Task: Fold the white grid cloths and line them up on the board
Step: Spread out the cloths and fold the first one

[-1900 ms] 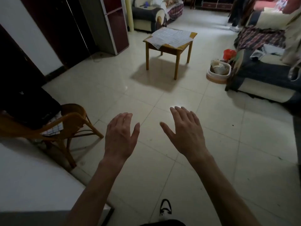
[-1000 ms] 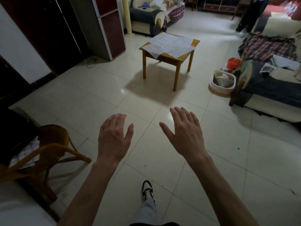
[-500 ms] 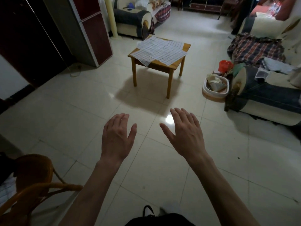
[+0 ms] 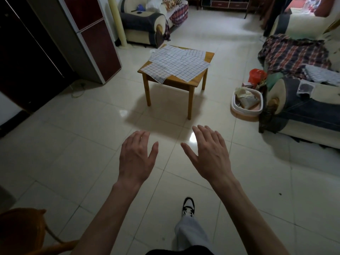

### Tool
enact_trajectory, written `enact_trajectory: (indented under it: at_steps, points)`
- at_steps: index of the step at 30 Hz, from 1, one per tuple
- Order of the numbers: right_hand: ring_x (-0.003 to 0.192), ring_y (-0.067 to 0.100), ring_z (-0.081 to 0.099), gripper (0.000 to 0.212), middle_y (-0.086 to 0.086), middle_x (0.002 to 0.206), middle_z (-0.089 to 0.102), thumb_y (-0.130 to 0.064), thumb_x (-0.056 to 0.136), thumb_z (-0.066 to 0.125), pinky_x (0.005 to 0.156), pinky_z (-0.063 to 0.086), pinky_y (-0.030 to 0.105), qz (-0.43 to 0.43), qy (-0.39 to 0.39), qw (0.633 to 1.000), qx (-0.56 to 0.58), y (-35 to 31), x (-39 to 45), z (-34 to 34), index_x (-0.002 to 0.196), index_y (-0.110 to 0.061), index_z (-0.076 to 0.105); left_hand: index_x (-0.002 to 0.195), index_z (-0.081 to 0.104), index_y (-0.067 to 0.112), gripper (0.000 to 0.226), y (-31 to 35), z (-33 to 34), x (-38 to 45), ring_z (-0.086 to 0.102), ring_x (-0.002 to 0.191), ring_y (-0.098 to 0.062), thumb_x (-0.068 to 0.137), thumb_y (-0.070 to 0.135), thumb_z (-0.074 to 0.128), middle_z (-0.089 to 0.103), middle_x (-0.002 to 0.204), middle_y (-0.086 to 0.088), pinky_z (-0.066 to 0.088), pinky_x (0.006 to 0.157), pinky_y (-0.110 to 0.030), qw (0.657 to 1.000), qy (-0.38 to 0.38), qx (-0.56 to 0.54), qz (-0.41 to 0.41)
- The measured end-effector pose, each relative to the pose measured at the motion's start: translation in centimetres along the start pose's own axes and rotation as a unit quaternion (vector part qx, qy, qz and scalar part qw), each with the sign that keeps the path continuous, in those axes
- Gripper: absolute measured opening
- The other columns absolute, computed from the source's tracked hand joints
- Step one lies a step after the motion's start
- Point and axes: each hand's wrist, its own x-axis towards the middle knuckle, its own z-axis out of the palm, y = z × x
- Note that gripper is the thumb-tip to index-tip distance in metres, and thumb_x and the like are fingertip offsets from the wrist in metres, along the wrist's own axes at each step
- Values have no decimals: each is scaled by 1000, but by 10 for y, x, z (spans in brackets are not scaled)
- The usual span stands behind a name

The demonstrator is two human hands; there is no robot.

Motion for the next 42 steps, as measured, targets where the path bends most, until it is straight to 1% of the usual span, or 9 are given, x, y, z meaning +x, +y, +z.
enact_trajectory:
  at_steps: [8,14,21,25,28,31,37,39,42]
  points:
    - [150,25,40,78,7,158,48,-70,101,27,125,19,41,21,-5,1000,18,69,135,5,155,-16,43,139,60,7,60,40,56,136,57,131,-29,105,50,36,64,138,-14,47,109,-46,1000,-26,5,0]
    - [151,25,38,78,7,159,47,-70,101,26,125,16,40,28,-12,1000,6,119,214,11,156,-17,41,142,58,9,60,61,92,221,57,131,-27,105,51,37,63,139,-13,47,108,-45,999,-33,-5,7]
    - [151,25,37,77,7,160,46,-71,102,25,126,21,43,48,-15,999,2,160,291,21,156,-18,40,142,58,8,58,78,132,307,56,134,-28,106,50,39,62,141,-13,49,108,-48,999,-35,-23,17]
    - [151,25,37,78,8,159,46,-70,102,26,126,23,44,53,-11,999,-3,181,339,25,157,-17,40,142,57,9,52,90,157,361,54,134,-28,109,46,42,61,141,-13,48,110,-48,999,-31,-24,29]
    - [151,25,38,78,8,159,47,-70,101,27,126,24,45,61,-2,998,-4,199,378,28,156,-17,41,143,55,9,53,94,178,404,53,136,-27,109,47,42,60,142,-13,48,111,-47,998,-33,-31,36]
    - [152,25,36,79,8,161,45,-71,101,26,127,24,45,68,-8,998,-9,218,423,35,157,-17,40,144,55,10,55,95,199,450,52,137,-27,109,49,38,59,143,-13,48,111,-48,998,-39,-30,38]
    - [151,24,37,76,7,160,46,-69,104,29,126,23,44,74,-19,997,-22,252,522,47,157,-17,40,143,55,10,54,106,237,553,51,136,-25,109,48,40,59,143,-12,47,112,-48,998,-43,-50,25]
    - [150,24,39,76,7,158,48,-69,103,27,125,24,44,72,-19,997,-27,261,557,50,156,-17,42,143,54,10,55,111,250,587,51,136,-24,109,50,37,59,143,-11,47,112,-49,997,-42,-52,27]
    - [146,26,44,74,7,154,52,-67,102,31,123,29,46,68,-7,997,-25,274,607,55,153,-15,47,142,55,9,58,119,271,636,53,136,-25,107,51,36,60,142,-12,47,113,-49,997,-40,-64,35]
